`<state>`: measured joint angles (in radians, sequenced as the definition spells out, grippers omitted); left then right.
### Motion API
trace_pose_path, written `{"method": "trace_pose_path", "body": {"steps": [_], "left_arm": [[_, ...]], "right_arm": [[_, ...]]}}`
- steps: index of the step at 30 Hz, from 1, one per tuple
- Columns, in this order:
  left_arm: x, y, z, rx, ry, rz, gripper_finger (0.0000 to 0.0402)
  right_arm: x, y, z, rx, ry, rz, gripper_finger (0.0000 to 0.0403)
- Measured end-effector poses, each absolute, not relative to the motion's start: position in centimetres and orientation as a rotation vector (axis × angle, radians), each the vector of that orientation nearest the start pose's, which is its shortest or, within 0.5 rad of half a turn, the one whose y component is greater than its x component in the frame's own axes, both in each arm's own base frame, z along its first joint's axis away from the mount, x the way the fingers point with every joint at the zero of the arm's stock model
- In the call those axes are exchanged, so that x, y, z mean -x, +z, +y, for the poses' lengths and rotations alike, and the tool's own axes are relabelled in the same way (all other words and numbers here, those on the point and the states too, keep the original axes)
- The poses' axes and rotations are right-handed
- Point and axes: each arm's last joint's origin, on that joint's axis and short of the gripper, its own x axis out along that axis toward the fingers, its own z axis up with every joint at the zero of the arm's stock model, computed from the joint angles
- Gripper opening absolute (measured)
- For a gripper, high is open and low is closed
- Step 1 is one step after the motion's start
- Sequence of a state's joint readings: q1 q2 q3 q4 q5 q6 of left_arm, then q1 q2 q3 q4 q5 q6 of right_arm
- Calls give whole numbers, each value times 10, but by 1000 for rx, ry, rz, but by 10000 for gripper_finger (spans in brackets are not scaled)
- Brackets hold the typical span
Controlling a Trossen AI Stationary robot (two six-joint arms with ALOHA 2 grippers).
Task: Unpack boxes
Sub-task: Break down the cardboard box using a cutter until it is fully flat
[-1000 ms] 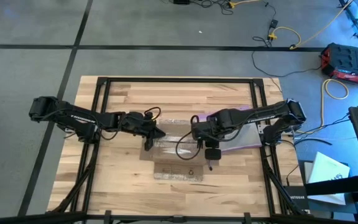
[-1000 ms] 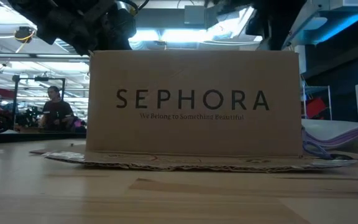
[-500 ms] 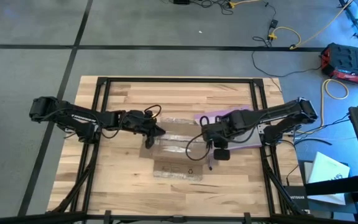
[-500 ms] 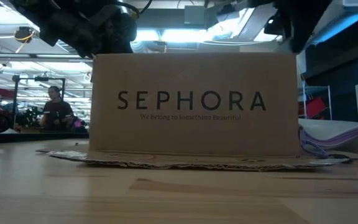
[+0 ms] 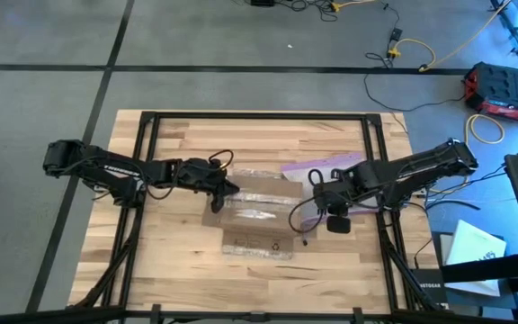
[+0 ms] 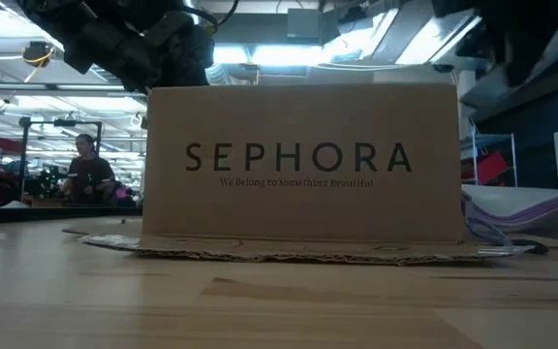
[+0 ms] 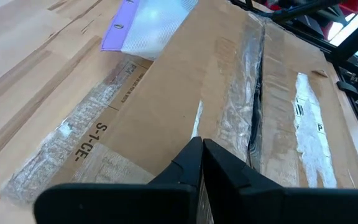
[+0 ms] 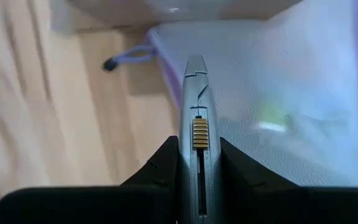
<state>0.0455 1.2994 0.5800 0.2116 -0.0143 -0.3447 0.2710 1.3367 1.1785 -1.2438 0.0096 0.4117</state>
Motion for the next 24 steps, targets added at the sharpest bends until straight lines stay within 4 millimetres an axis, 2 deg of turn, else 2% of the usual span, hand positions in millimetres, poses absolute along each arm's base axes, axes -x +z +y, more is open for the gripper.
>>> {"method": "trace_pose_path", "body": {"steps": [6, 10, 14, 21, 24], "left_arm": [[-257, 195, 15, 354, 156, 488, 0], [-258, 196, 15, 342, 151, 468, 0], [-264, 206, 15, 343, 132, 340, 0], [-269, 231, 17, 266, 92, 89, 0], [-267, 228, 30, 254, 224, 105, 0]], "right_arm": [[-207, 287, 66, -167, -141, 1325, 55], [-206, 285, 70, -205, -158, 1238, 55], [-207, 281, 71, -202, -166, 1216, 55], [-218, 288, 71, -251, -281, 1021, 55], [-224, 291, 70, -313, -360, 920, 55]]}}
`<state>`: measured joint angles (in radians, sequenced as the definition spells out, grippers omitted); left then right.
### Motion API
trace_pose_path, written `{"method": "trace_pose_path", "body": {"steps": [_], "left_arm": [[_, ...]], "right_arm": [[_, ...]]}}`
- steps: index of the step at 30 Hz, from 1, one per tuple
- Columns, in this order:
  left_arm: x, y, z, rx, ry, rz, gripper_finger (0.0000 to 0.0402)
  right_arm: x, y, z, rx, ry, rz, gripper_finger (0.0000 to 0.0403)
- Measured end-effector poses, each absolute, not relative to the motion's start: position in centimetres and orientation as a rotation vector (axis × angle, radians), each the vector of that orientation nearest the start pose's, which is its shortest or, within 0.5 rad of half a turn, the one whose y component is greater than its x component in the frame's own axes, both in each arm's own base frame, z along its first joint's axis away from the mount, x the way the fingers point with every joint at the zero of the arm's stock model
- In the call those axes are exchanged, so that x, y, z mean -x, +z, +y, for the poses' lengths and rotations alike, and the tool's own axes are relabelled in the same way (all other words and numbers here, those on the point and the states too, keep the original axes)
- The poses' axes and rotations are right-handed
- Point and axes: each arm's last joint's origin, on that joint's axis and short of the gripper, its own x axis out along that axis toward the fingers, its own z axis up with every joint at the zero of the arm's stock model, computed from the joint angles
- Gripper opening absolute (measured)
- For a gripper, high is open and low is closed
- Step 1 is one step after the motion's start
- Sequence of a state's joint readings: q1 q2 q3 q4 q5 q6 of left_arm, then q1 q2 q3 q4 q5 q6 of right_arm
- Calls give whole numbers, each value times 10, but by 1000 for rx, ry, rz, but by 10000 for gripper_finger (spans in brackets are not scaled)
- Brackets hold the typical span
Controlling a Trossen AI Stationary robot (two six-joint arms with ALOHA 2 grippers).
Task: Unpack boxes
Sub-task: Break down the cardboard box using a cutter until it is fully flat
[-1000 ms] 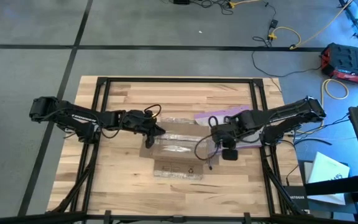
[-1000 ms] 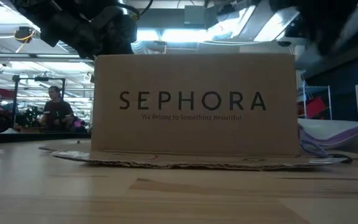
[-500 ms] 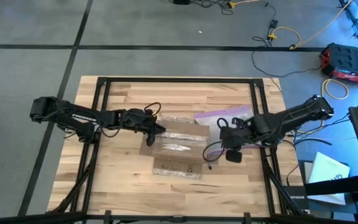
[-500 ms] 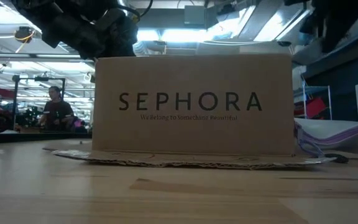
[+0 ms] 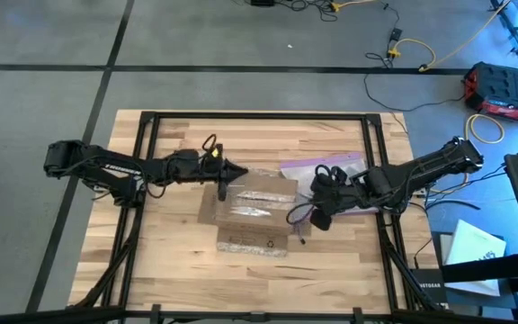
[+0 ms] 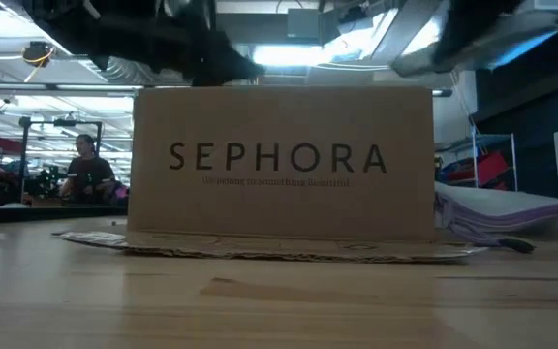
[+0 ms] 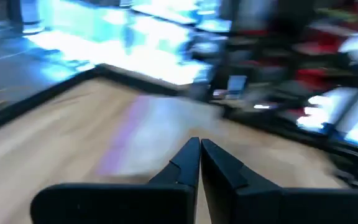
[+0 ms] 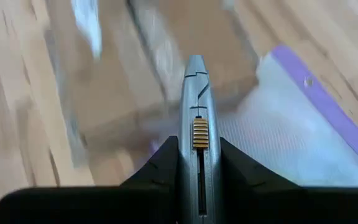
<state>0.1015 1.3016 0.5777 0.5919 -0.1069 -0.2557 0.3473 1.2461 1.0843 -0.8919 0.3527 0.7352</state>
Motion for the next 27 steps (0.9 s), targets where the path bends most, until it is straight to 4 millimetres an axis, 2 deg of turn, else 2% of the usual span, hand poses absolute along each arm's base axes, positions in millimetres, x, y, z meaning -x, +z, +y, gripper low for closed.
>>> {"method": "trace_pose_path", "body": {"steps": [2, 5, 9, 13, 16, 21, 27], "left_arm": [[-264, 224, 45, 282, 349, 124, 0], [-259, 223, 67, 271, 449, 145, 0], [-247, 219, 104, 279, 579, 273, 0], [-229, 207, 135, 305, 543, 422, 0], [-218, 200, 152, 363, 428, 463, 0], [-215, 185, 161, 471, 109, 470, 0], [-227, 151, 150, 507, 10, 579, 0]], "right_arm": [[-227, 294, 70, -358, -401, 851, 55], [-230, 296, 71, -418, -435, 792, 55], [-235, 298, 76, -513, -325, 799, 55], [-240, 297, 93, -501, -95, 859, 55], [-249, 296, 99, -526, 51, 883, 55], [-264, 270, 109, -537, 121, 1024, 55], [-282, 237, 118, -532, 135, 1147, 55]]}}
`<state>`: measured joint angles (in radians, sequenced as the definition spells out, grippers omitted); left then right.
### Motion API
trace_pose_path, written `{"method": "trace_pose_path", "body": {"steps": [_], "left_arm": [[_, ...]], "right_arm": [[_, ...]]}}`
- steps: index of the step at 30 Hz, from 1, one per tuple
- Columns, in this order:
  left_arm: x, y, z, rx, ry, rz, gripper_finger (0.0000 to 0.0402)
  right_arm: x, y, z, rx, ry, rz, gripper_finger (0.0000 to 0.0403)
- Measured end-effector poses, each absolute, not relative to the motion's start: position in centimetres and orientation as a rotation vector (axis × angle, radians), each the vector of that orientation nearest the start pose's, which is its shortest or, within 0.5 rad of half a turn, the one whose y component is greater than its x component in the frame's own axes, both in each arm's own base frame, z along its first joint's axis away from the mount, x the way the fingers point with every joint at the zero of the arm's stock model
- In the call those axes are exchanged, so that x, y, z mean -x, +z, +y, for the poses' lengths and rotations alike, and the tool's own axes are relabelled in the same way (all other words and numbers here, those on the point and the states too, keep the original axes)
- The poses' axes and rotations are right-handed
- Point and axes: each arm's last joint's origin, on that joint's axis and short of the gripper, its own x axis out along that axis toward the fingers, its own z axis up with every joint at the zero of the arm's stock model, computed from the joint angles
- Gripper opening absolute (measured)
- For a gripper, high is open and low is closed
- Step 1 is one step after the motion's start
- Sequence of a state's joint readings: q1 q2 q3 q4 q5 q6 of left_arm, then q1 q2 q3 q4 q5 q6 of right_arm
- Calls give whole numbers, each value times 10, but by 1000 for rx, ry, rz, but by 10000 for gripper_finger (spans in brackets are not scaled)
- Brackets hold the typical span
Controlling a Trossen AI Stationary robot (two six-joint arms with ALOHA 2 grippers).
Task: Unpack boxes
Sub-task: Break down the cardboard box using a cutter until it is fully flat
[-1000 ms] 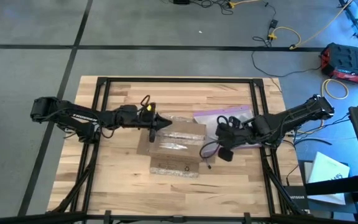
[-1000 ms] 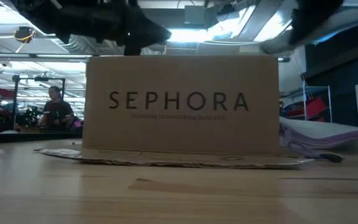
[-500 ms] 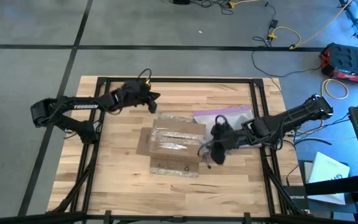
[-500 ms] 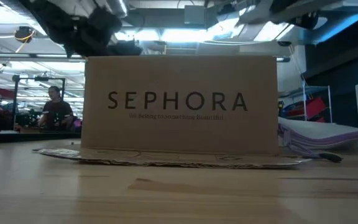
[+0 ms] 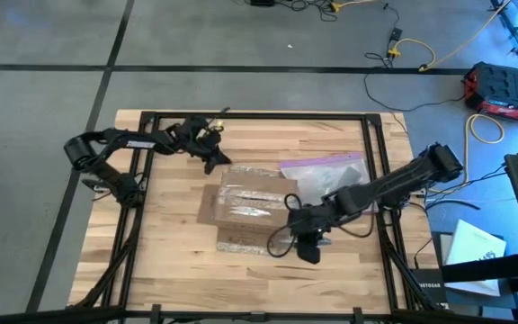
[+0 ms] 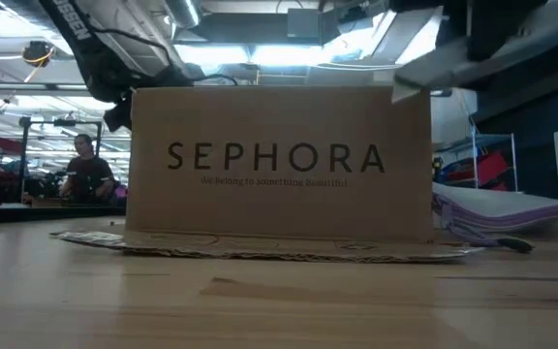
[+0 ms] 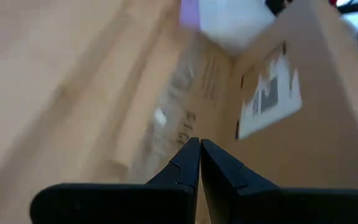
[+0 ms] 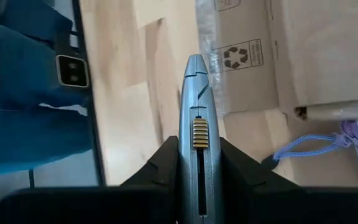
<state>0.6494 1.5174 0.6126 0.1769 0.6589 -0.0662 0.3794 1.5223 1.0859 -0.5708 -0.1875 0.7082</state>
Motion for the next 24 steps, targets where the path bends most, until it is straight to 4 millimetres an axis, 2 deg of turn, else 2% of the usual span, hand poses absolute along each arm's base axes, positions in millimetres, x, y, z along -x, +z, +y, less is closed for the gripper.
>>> {"method": "trace_pose_path", "body": {"steps": [6, 11, 13, 17, 24], "left_arm": [[-244, 144, 122, 556, -179, 624, 0], [-251, 145, 92, 594, -483, 637, 0], [-250, 144, 85, 620, -551, 655, 0], [-249, 141, 76, 635, -610, 692, 0], [-246, 139, 74, 628, -631, 714, 0]], "right_arm": [[-289, 222, 114, -489, 49, 1172, 55], [-287, 218, 97, -464, -71, 1219, 55], [-286, 218, 89, -447, -106, 1231, 55], [-289, 217, 75, -420, -174, 1217, 55], [-296, 217, 50, -395, -278, 1155, 55]]}}
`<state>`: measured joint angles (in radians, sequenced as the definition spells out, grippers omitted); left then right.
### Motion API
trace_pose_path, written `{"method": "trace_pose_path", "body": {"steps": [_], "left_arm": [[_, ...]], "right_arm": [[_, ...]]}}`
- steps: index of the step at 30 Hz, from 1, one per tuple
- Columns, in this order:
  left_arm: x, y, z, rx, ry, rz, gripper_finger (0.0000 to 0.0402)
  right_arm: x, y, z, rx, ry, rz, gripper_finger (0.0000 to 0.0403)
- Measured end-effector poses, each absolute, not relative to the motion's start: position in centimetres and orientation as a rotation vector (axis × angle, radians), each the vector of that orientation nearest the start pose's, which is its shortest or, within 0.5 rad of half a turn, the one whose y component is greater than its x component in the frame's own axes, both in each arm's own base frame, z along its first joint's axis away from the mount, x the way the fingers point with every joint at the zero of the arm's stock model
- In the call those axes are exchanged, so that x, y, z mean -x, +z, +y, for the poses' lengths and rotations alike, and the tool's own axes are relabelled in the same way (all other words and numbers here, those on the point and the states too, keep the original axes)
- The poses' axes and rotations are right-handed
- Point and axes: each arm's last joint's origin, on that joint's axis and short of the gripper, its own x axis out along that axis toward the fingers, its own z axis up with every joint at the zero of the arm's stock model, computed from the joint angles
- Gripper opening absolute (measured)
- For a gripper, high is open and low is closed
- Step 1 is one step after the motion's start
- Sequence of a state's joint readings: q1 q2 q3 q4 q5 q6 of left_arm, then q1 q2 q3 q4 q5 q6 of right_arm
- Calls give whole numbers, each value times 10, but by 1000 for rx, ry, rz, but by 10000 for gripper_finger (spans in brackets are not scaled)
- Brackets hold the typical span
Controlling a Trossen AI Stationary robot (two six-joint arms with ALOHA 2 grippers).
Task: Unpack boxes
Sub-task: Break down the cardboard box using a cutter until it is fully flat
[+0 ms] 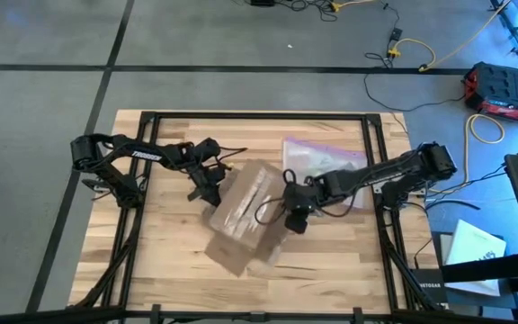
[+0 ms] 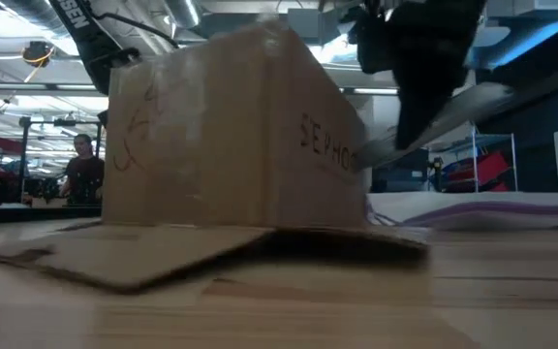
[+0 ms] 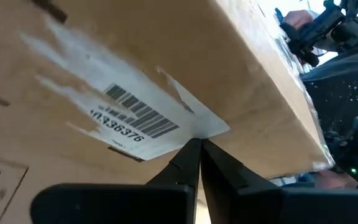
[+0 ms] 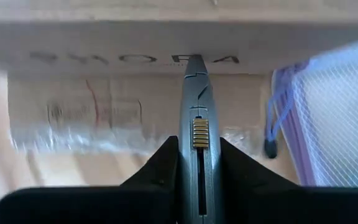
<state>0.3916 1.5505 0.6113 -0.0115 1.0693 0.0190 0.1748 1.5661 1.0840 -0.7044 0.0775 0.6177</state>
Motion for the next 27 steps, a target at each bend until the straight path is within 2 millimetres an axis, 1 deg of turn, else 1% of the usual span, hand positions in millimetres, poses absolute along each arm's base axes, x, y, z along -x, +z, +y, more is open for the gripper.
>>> {"method": "trace_pose_path", "body": {"steps": [7, 11, 13, 18, 21, 23, 27], "left_arm": [[-239, 134, 74, 597, -639, 747, 0], [-242, 134, 75, 566, -637, 728, 0], [-244, 133, 76, 566, -622, 724, 0], [-248, 135, 78, 570, -613, 695, 0], [-249, 135, 78, 567, -612, 690, 0], [-250, 136, 79, 558, -616, 678, 0], [-251, 137, 79, 547, -618, 659, 0]], "right_arm": [[-306, 221, 25, -378, -330, 1056, 55], [-310, 223, 7, -382, -390, 1001, 55], [-310, 223, 1, -386, -416, 1001, 55], [-303, 221, 1, -375, -453, 1066, 55], [-291, 226, 3, -407, -535, 1133, 55], [-286, 238, 6, -418, -595, 1111, 55], [-274, 270, 15, -506, -697, 1045, 55]]}}
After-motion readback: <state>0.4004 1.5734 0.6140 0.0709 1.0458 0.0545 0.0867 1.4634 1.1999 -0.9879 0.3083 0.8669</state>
